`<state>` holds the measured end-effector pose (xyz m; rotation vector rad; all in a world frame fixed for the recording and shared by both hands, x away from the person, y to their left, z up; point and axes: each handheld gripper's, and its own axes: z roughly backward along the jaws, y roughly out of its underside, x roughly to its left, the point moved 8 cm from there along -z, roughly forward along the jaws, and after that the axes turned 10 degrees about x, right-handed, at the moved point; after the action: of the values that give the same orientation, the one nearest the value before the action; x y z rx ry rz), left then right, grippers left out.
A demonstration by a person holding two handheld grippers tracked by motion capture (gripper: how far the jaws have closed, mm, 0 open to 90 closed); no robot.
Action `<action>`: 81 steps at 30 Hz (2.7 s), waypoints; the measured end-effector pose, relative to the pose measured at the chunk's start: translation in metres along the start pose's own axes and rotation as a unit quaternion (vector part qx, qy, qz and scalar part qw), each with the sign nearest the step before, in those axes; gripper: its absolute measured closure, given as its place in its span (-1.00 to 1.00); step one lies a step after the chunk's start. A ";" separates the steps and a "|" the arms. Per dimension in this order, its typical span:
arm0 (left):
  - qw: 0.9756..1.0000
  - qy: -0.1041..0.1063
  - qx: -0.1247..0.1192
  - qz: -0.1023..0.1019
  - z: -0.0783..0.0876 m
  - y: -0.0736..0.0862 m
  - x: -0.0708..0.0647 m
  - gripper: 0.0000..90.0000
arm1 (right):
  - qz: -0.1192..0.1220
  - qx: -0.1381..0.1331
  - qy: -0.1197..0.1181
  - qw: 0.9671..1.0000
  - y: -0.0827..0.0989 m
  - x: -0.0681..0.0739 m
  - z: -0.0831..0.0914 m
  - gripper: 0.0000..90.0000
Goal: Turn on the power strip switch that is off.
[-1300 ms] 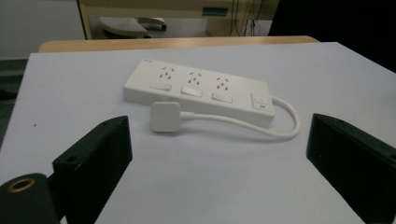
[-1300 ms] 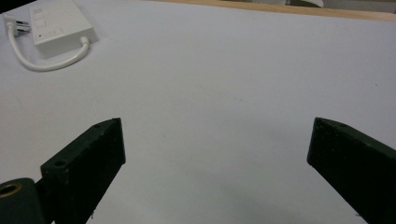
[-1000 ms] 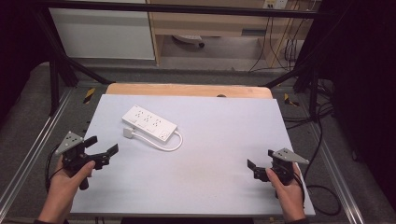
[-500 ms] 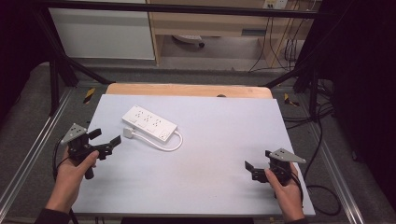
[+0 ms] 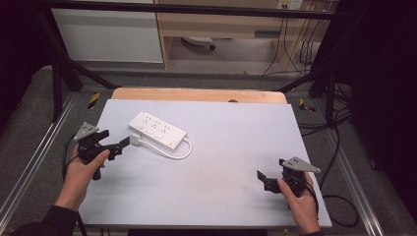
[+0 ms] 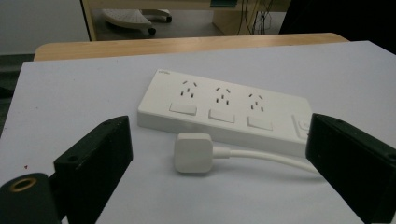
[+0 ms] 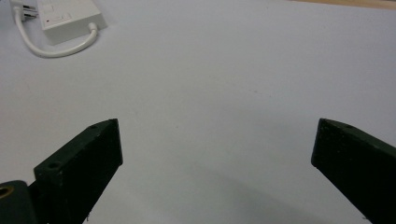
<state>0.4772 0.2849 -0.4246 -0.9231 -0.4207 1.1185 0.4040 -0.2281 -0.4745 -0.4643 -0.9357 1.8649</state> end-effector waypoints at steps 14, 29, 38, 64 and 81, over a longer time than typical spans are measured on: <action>1.000 -0.012 0.003 0.010 -0.024 0.000 0.019 -0.83 | 0.011 0.004 -0.009 1.000 0.002 0.005 -0.001 -0.95; 1.000 -0.013 -0.006 0.009 -0.026 -0.009 0.016 -0.78 | 0.013 0.005 -0.008 1.000 0.002 0.005 0.000 -0.95; 1.000 -0.010 -0.005 -0.001 -0.028 -0.019 0.009 -0.73 | 0.013 0.005 -0.008 1.000 0.002 0.005 0.000 -0.95; 0.999 -0.018 -0.001 -0.032 -0.037 -0.038 0.000 -0.15 | 0.011 0.005 -0.011 1.000 0.002 0.006 0.000 -0.95; 1.000 -0.008 0.025 -0.014 -0.063 -0.041 0.004 0.34 | 0.010 0.006 -0.013 1.000 0.001 0.007 -0.001 -0.95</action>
<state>0.5467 0.2566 -0.4280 -0.8618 -0.4156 1.1069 0.4014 -0.2218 -0.4754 -0.4443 -0.9400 1.8972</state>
